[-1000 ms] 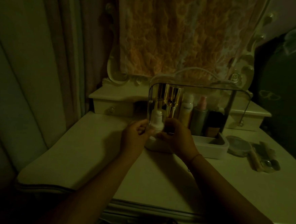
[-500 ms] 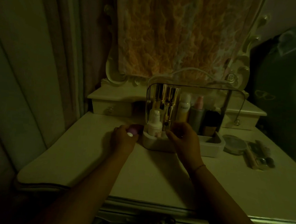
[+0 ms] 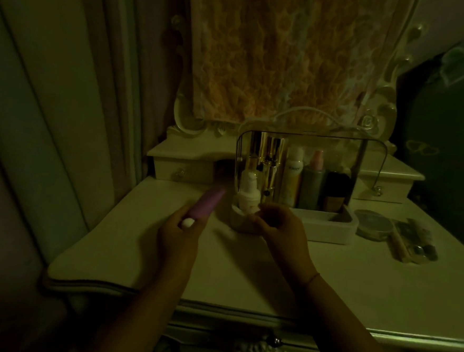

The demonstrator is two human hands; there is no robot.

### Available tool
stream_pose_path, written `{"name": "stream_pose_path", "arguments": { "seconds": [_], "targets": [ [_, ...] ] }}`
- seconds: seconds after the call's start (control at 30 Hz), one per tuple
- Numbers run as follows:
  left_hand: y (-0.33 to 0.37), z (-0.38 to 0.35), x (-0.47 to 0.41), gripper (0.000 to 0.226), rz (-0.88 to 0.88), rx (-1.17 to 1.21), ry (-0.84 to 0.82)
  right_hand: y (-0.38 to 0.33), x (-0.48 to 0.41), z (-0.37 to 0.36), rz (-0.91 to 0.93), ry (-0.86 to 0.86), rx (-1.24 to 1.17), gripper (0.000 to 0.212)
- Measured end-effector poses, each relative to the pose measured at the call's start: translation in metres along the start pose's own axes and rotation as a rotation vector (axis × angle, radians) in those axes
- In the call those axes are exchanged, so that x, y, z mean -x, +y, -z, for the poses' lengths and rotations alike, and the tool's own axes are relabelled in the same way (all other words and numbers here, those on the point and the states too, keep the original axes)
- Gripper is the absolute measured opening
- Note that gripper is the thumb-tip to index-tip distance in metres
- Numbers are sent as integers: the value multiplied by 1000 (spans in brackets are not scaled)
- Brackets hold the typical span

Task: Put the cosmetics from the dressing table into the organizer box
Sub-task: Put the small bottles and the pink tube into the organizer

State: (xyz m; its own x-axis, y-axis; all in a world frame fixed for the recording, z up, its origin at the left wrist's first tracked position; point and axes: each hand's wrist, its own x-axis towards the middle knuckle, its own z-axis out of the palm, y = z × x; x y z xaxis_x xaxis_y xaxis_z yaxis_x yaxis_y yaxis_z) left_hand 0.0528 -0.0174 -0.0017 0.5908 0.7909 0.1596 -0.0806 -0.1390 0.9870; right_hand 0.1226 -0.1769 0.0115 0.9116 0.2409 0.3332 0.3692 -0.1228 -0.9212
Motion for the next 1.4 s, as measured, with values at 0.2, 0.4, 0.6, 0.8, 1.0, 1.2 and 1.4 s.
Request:
{"name": "stream_pose_path", "arguments": {
  "seconds": [0.2, 0.4, 0.6, 0.8, 1.0, 1.2, 1.4],
  "targets": [
    [7, -19, 44, 49, -34, 138, -220, -18, 21, -16, -177, -274, -406, 24],
    [22, -42, 51, 49, -124, 88, -378, -19, 9, 17, -195, -228, -412, 22],
    [42, -84, 45, 49, -169, 100, -452, -23, -28, 59, -46, -157, -234, 29],
    [33, -96, 34, 39, -237, 58, -305, -18, -57, 68, -34, -187, -157, 37],
    [17, -83, 18, 29, -254, 27, -114, -7, -67, 56, -95, -306, -19, 47],
    [11, -83, 13, 23, -202, 51, -101, 0, -78, 53, -76, -325, 242, 39],
    [8, -82, 12, 21, -186, 45, -104, 5, -86, 54, -32, -315, 376, 35]
  ]
}}
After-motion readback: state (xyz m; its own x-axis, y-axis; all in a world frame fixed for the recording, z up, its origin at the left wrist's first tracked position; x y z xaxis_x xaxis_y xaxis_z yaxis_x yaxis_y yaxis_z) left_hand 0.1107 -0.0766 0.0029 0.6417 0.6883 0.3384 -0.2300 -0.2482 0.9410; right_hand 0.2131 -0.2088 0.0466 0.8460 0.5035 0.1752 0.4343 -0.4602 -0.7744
